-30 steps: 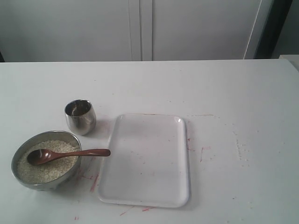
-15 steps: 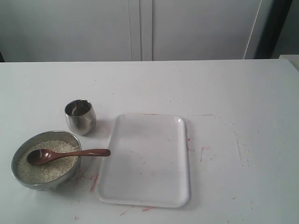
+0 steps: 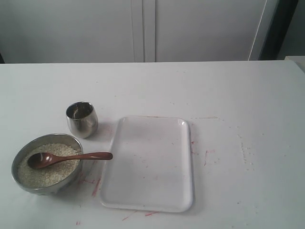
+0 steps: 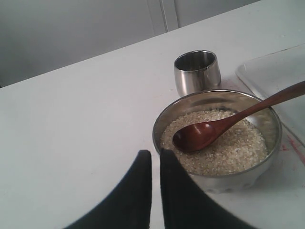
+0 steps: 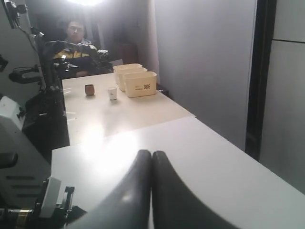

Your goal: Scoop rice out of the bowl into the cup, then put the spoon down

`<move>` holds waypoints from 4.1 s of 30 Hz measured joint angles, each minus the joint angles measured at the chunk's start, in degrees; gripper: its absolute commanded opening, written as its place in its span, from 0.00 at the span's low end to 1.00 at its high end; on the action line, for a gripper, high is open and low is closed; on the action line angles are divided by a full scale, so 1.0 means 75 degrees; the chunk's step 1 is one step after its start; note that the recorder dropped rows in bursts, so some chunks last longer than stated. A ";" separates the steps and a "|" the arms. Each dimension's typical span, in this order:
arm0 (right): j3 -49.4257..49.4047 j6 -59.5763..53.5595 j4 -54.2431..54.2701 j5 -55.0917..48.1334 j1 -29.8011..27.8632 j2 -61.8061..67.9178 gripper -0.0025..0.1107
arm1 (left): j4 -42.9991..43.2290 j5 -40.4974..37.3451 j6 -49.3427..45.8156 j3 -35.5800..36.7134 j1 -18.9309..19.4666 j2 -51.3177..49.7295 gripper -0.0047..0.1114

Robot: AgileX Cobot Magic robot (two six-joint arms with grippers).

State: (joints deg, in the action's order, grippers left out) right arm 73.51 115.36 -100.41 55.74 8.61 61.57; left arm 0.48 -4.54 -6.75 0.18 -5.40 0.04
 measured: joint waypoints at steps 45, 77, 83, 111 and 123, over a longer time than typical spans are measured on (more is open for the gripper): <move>0.0621 -1.3562 1.0829 -1.0331 0.0927 -0.1956 0.02 | 0.0000 0.0000 0.0000 0.0000 0.0000 0.0000 0.16; 0.0621 -2.2306 1.7497 -1.5574 0.3383 0.2578 0.02 | 0.0000 0.0000 0.0000 0.0000 0.0000 0.0000 0.16; 0.0621 -2.2461 1.7529 -1.5138 0.3862 0.3231 0.02 | 0.0000 0.0000 0.0000 0.0000 0.0000 0.0000 0.16; 0.0979 -2.2490 1.6681 -1.3130 0.4031 0.5932 0.47 | 0.0000 0.0000 0.0000 0.0000 0.0000 0.0000 0.16; 0.2470 -2.1564 1.4926 -1.4038 0.4499 0.6945 0.46 | 0.0000 0.0000 0.0000 0.0000 0.0000 0.0000 0.16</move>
State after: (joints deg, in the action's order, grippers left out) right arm 92.03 -46.37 11.53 -49.54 42.35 113.65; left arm 0.48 -4.54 -6.75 0.18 -5.40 0.04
